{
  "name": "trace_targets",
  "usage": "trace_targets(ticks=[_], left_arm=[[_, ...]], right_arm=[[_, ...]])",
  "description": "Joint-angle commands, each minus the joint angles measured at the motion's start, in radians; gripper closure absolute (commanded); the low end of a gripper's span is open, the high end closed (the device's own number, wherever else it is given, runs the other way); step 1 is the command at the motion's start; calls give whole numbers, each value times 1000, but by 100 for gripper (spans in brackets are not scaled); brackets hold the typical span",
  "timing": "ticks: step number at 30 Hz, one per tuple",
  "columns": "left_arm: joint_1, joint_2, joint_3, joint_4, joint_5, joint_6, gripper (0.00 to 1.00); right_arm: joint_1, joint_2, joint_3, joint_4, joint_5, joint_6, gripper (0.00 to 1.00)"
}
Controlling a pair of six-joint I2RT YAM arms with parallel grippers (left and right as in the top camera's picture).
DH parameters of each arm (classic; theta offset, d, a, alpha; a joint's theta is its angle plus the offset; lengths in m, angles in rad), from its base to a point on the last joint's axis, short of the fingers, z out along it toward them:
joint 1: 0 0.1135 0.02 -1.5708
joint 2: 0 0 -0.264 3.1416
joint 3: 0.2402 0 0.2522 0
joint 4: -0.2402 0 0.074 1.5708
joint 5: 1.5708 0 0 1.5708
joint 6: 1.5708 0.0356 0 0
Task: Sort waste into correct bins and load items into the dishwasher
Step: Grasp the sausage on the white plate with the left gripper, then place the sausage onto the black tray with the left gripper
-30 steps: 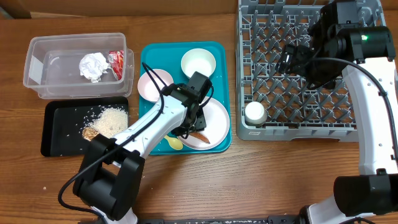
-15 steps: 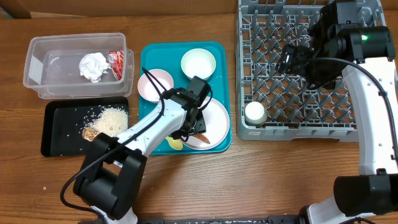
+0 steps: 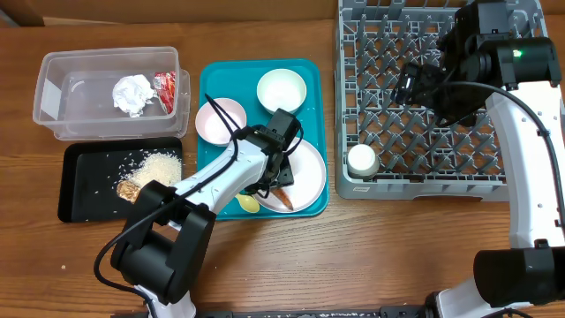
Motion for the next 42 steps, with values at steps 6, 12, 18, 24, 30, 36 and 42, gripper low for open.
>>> trace_targets(ticks=[6, 12, 18, 24, 30, 36, 42], left_arm=[[4, 89, -7, 48, -35, 16, 64], [4, 102, 3, 45, -5, 105, 78], [9, 101, 153, -63, -6, 229, 83], [55, 101, 499, -331, -11, 341, 84], [180, 101, 881, -617, -19, 344, 87], [377, 101, 1050, -813, -69, 343, 85], [594, 103, 965, -867, -66, 343, 88]], right_arm=[[4, -4, 12, 5, -3, -4, 0], [4, -4, 12, 5, 19, -4, 0], [4, -4, 12, 6, 22, -4, 0], [4, -4, 12, 9, 21, -4, 0], [4, -4, 12, 9, 21, -4, 0], [4, -4, 12, 12, 21, -4, 0], [4, -4, 12, 24, 21, -4, 0]])
